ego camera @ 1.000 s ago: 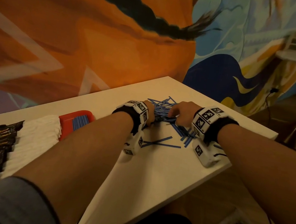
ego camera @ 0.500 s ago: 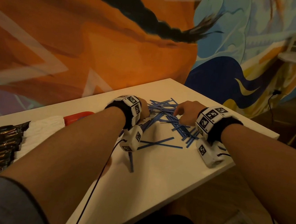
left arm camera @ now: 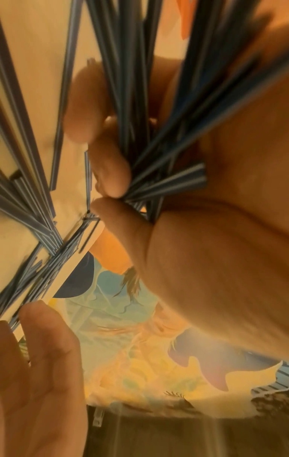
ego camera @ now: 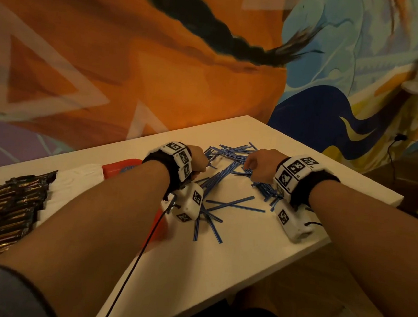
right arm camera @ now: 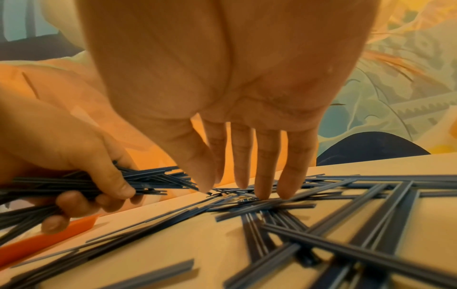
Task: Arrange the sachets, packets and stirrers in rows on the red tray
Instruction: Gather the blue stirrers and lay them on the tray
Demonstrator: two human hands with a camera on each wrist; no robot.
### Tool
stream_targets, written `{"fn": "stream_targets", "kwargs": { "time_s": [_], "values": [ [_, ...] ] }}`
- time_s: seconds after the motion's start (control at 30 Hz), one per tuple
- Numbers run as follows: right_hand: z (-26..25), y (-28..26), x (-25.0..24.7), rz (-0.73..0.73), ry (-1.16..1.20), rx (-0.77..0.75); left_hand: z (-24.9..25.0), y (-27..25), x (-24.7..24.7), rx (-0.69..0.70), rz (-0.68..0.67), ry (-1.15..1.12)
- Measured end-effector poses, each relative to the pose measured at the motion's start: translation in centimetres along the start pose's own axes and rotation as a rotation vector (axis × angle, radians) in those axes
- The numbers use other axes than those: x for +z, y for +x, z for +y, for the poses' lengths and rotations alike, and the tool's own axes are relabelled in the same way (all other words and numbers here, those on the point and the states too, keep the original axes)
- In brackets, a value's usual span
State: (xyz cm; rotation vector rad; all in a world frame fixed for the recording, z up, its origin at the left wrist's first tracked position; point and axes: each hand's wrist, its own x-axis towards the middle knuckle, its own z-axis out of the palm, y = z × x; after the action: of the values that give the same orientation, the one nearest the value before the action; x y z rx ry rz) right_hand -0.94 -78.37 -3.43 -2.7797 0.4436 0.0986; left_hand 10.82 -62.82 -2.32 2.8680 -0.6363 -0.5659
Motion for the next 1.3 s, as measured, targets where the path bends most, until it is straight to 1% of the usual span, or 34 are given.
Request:
{"fn": "stream_targets", "kwargs": {
  "time_s": [0.1, 0.2, 0.3, 0.47, 0.63, 0.87, 0.97, 1.03, 1.07, 1.1, 1.13, 1.2, 1.23, 1.3],
  "values": [
    [-0.3, 0.1, 0.2, -0.009, 0.009, -0.007, -0.1, -0.7, 0.4, -0.008, -0.005, -0.114],
    [-0.6, 0.4, 0.5, -0.008, 0.007, -0.008, -0.4, -0.8, 0.6, -0.023, -0.001, -0.113],
    [-0.8, 0.8, 0.7, -0.017, 0.0, -0.008, -0.7, -0.9, 0.5, -0.02, 0.001, -0.183],
    [-1.3, 1.0, 0.7, -0.029, 0.015, -0.009, -1.0, -1.4, -0.1, 0.02, 0.113, -0.262],
    [-1.6, 1.0, 0.8, -0.026, -0.007, -0.021, -1.8, -0.7, -0.1, 0.09, 0.129, -0.584],
    [-2.5, 0.9, 0.3, -0.016, 0.024, -0.063, -1.5, -1.8, -0.8, 0.204, 0.188, -0.864],
    [-3.5, 1.1, 0.2, 0.042, 0.09, -0.085, -1.4, -2.0, -1.4, 0.239, 0.186, -0.944],
    [-4.3, 1.4, -0.2, 0.145, 0.201, -0.083, -1.4, -2.2, -1.6, 0.275, 0.166, -0.973],
    [-4.7, 1.6, -0.6, 0.212, 0.296, -0.067, -1.5, -2.2, -1.7, 0.293, 0.156, -0.973],
    [-5.0, 1.9, -1.0, 0.266, 0.443, -0.046, -1.5, -2.3, -1.7, 0.309, 0.148, -0.967],
    [-5.4, 2.1, -1.4, 0.288, 0.645, -0.036, -1.5, -2.4, -1.7, 0.317, 0.143, -0.955],
    [-6.3, 2.3, -2.1, 0.259, 1.035, -0.043, -1.7, -2.6, -1.7, 0.325, 0.136, -0.925],
    [-6.8, 2.5, -2.3, 0.249, 1.141, -0.057, -1.7, -2.7, -1.7, 0.333, 0.128, -0.913],
    [-7.7, 2.7, -2.5, 0.29, 1.192, -0.069, -1.9, -2.8, -1.5, 0.356, 0.106, -0.897]
  ]
}}
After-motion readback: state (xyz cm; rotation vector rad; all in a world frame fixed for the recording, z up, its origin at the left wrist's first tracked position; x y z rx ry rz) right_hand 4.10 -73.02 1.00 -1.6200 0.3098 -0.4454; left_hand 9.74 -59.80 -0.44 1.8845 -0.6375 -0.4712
